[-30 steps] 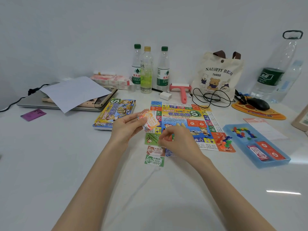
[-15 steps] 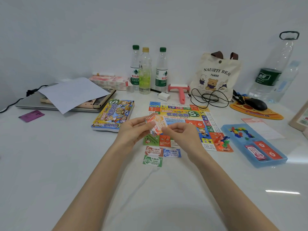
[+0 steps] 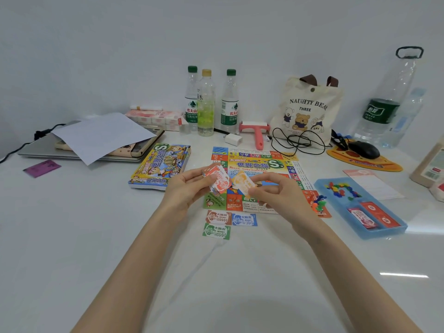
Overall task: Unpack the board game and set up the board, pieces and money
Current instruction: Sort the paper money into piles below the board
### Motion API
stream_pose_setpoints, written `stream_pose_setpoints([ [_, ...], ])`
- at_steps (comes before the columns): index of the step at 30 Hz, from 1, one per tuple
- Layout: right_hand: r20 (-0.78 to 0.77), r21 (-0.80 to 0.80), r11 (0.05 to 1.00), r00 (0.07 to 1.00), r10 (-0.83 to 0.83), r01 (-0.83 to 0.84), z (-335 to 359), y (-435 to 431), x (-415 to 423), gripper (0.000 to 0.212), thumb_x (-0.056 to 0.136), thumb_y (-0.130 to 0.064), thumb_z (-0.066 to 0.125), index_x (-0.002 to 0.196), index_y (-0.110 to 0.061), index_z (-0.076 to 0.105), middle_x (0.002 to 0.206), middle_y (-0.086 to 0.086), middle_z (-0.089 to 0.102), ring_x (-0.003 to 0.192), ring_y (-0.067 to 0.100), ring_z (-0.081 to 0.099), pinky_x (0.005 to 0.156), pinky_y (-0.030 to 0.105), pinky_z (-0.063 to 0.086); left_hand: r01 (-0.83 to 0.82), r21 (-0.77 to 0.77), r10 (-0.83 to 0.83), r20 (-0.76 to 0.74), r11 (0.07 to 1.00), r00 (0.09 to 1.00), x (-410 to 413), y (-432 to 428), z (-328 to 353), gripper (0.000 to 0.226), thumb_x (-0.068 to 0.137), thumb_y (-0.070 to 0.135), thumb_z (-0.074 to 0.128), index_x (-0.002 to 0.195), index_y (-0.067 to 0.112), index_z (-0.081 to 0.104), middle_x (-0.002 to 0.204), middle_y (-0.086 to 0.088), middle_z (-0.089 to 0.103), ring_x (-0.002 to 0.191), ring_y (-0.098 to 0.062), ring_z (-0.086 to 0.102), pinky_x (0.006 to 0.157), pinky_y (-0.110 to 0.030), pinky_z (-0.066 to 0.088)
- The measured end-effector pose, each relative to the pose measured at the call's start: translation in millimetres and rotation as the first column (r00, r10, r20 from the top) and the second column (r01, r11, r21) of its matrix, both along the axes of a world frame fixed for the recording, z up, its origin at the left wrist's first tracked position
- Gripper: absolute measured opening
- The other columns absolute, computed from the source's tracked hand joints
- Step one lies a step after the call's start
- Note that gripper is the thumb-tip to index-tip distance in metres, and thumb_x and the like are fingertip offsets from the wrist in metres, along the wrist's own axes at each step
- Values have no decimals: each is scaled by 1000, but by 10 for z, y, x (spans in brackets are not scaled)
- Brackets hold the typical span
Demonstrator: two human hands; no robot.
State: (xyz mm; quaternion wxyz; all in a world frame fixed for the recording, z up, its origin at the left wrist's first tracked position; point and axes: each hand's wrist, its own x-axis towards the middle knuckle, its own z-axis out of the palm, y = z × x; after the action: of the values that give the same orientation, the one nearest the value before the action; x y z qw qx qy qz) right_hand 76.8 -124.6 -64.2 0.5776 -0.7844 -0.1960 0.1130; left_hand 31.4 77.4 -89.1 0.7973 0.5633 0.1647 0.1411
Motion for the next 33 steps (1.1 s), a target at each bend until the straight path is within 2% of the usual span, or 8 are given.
stream_pose_setpoints([
  [3, 52, -64, 998, 998, 24, -20, -22, -102, -2, 12, 89, -15, 66, 97, -24, 69, 67, -6, 72, 55, 2, 56, 58, 13, 45, -5, 4, 5, 6, 1000, 1000, 7, 1, -11, 31, 77, 3, 74, 108, 7, 69, 93, -5, 75, 77, -10, 72, 68, -19, 58],
  [7, 71, -284, 957, 994, 81, -57, -108, -182, -20, 2, 85, -23, 72, 83, -24, 72, 64, -10, 71, 55, -3, 57, 64, 18, 44, -10, 1, 10, -3, 1000, 1000, 8, -1, -16, 35, 76, 4, 74, 111, 6, 68, 96, -8, 75, 79, -12, 72, 69, -20, 58],
  [11, 94, -419, 907, 991, 94, -47, -227, -151, -51, 4, 79, -22, 75, 75, -22, 73, 68, -6, 73, 66, -4, 65, 69, 18, 48, -12, -2, 12, -8, 1000, 1000, -2, -15, -3, 32, 77, 3, 74, 108, 7, 68, 95, -7, 75, 77, -11, 72, 66, -19, 58],
  [13, 125, -456, 890, 989, 83, -17, -270, -131, -47, 7, 77, -23, 75, 71, -22, 72, 68, -5, 73, 68, 3, 67, 70, 20, 52, -12, -1, 12, -11, 1000, 1000, -3, -21, 1, 31, 77, 3, 74, 108, 7, 68, 95, -7, 74, 77, -11, 72, 67, -19, 58],
  [20, 192, -563, 826, 976, 105, 22, -364, -99, -56, 12, 72, -32, 75, 66, -26, 68, 63, -13, 68, 66, 1, 62, 70, 29, 54, -1, -9, 1, -10, 1000, 1000, -17, -31, 16, 23, 78, 1, 72, 99, 10, 69, 85, -3, 76, 75, -11, 72, 67, -19, 58],
  [27, 252, -542, 838, 963, 98, 57, -356, -94, -64, 16, 74, -30, 76, 78, -32, 61, 61, -9, 54, 62, 6, 54, 63, 29, 45, 10, -9, -10, -2, 1000, 1000, -27, -45, 15, 23, 78, 0, 72, 99, 10, 69, 87, -4, 76, 76, -12, 73, 69, -21, 59],
  [31, 305, -307, 949, 952, 22, 77, -301, -18, -59, 4, 84, -26, 70, 85, -30, 68, 75, -10, 65, 64, -9, 53, 59, 13, 34, 19, 1, -19, -15, 1000, 1000, -28, -88, 18, 23, 78, 0, 72, 98, 9, 69, 88, -5, 75, 75, -13, 73, 65, -21, 59],
  [33, 309, -206, 974, 951, -25, 93, -255, 44, -55, 2, 85, -25, 69, 87, -25, 70, 81, -12, 68, 62, -14, 52, 58, 10, 35, 26, 5, -25, -19, 1000, 999, -30, -124, 21, 25, 77, -1, 73, 99, 8, 69, 91, -8, 75, 75, -14, 73, 63, -20, 58],
])
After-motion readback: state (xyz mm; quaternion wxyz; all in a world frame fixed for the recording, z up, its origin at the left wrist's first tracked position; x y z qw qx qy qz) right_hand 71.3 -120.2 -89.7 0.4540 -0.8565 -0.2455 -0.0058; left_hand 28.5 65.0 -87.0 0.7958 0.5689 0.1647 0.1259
